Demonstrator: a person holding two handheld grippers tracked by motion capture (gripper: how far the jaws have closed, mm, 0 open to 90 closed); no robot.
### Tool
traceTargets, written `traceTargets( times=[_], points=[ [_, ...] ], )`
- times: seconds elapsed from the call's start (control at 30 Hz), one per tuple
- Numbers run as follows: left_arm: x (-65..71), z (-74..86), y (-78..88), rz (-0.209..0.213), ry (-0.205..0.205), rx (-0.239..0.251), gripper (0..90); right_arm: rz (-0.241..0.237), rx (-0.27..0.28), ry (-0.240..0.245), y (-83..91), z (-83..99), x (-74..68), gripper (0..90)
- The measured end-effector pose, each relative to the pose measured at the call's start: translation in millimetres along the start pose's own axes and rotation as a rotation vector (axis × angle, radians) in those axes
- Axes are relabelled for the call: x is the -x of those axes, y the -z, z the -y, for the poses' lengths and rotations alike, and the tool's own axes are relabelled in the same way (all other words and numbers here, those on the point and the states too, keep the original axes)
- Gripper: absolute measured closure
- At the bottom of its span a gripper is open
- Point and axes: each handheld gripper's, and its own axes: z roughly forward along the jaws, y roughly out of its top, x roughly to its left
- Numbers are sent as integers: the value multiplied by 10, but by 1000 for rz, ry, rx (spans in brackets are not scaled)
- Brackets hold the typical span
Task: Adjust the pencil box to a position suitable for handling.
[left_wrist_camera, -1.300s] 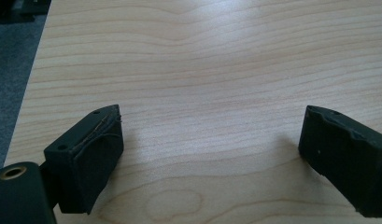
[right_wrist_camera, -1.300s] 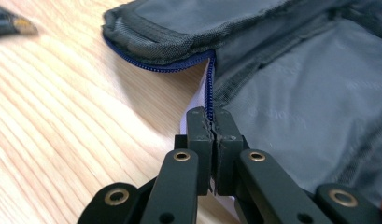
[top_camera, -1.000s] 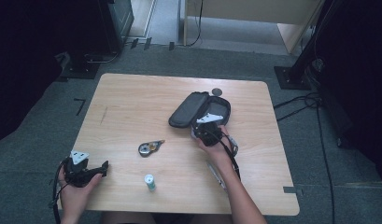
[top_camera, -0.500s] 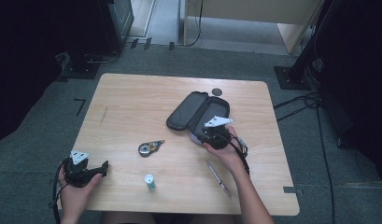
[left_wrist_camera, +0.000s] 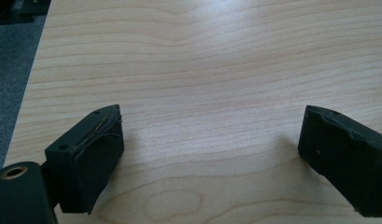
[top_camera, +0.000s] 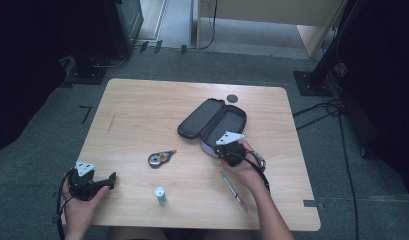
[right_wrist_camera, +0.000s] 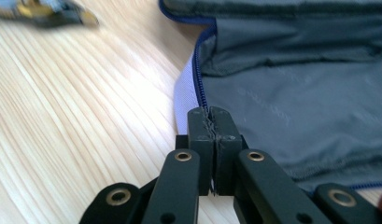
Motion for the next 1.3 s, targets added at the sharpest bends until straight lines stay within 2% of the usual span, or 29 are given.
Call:
traceTargets(
  times=[0.07,0.2,0.33,0.4,0.5,0.57,0.67,0.7,0.73,0.8,0.9,0.97,1.03,1.07,1.1,1.2,1.27,1.3],
  points=[
    [0,0,0,0,0,0,70,-6,17,-44,-21,-76,-39,894],
    [0,0,0,0,0,1,70,19,23,-128,-143,-278,-156,886],
    [0,1,-1,0,0,1,70,29,22,-144,-259,-387,-222,766],
    [0,0,-1,0,0,1,70,22,25,-147,-255,-411,-197,699],
    [-3,0,0,3,0,1,70,8,76,-186,-148,-425,-35,666],
    [-4,1,0,5,1,3,70,33,119,-232,-31,-427,167,649],
    [1,1,-1,2,-1,3,72,127,142,-297,75,-400,476,641],
    [1,1,-1,2,-1,3,73,190,148,-338,105,-370,643,631],
    [1,2,0,1,-2,2,73,213,150,-350,108,-358,694,625],
    [1,2,0,1,-2,3,73,280,123,-388,85,-316,879,614],
    [1,2,1,-1,-2,3,73,325,95,-372,15,-296,1045,598],
    [2,2,0,-1,-1,4,74,346,109,-378,18,-293,1142,594],
    [2,3,1,-1,-2,5,76,351,137,-426,20,-267,1254,601],
    [2,3,1,-1,-2,5,77,346,133,-443,10,-251,1304,606],
    [2,3,1,-1,-2,5,77,338,120,-451,-12,-238,1339,610],
    [2,3,1,-1,-2,5,77,330,73,-436,-85,-217,1391,626],
    [3,3,1,-1,-2,5,77,302,88,-460,-117,-212,1423,626],
    [3,3,1,-1,-2,5,77,305,91,-470,-137,-210,1432,634]
  ],
)
